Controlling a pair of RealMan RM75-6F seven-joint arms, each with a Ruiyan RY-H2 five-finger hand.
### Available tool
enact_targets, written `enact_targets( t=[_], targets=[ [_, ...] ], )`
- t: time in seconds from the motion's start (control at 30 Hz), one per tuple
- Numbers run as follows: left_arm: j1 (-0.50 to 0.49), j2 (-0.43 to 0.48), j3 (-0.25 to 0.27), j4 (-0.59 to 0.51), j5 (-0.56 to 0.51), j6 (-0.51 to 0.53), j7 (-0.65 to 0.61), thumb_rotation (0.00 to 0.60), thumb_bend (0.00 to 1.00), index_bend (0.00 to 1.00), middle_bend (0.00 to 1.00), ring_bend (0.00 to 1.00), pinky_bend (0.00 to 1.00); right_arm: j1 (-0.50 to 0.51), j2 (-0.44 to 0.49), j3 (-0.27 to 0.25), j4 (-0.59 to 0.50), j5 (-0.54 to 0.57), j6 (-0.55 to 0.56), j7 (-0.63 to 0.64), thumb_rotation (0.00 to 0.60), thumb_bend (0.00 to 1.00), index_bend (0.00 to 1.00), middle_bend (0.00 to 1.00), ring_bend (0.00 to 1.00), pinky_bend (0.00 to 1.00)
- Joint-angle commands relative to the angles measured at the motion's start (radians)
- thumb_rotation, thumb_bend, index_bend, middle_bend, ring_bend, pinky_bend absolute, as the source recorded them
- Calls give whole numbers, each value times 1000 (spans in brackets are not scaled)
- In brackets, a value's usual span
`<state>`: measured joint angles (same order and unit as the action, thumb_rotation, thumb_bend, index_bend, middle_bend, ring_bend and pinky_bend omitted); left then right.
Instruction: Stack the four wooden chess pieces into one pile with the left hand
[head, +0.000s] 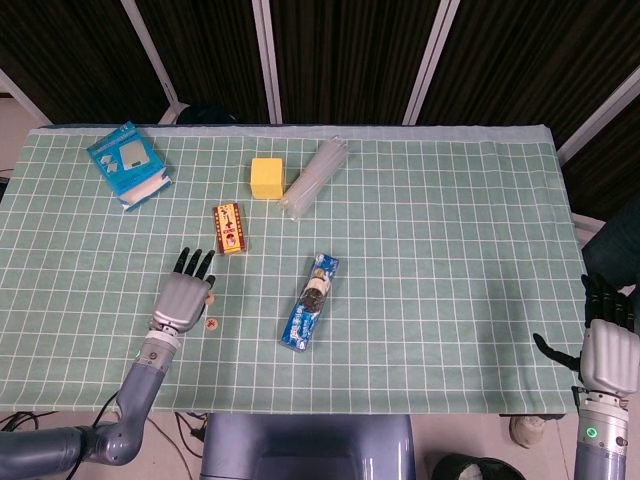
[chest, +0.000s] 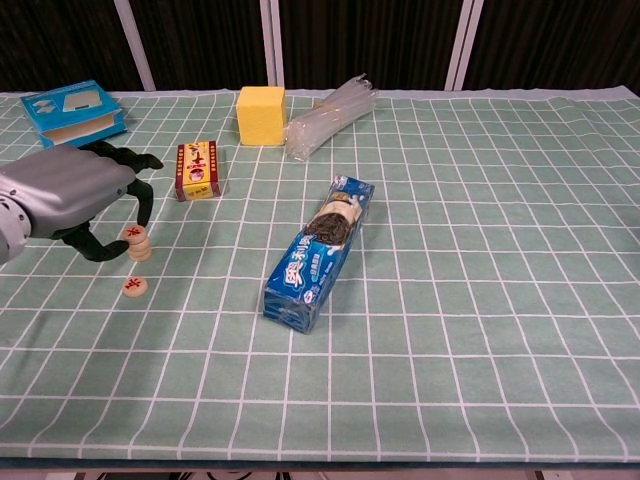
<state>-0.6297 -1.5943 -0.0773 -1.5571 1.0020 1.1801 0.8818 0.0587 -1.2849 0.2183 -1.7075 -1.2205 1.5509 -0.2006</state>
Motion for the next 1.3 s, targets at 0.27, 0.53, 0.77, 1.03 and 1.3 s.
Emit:
enact_targets(
  t=[0.27,0.53,0.77,1.03,1.3],
  targets=[
    [-1,1,1,-4,0,7,2,600,346,430,30,0,0,0,-1,1,1,0,2,-1,600,233,0,11,2,0],
    [-1,12,5,-22,6,12,4,600,339,385,23,0,0,0,-3,2,2,0,4,-3,600,233,0,12,2,0],
    [20,59,20,-97,77,65,-22,600,327,345,12,0,0,0,-3,0,3,0,3,-7,600,232,0,11,1,0],
    [100,133,108,-126,224,112,-180,600,266,346,7,0,0,0,-3,-1,-1,-2,4,-6,600,233,0,12,1,0],
    [86,139,114,-51,281,33,-282,600,266,341,8,0,0,-1,-5,1,-5,1,5,-8,600,232,0,12,1,0]
  ],
)
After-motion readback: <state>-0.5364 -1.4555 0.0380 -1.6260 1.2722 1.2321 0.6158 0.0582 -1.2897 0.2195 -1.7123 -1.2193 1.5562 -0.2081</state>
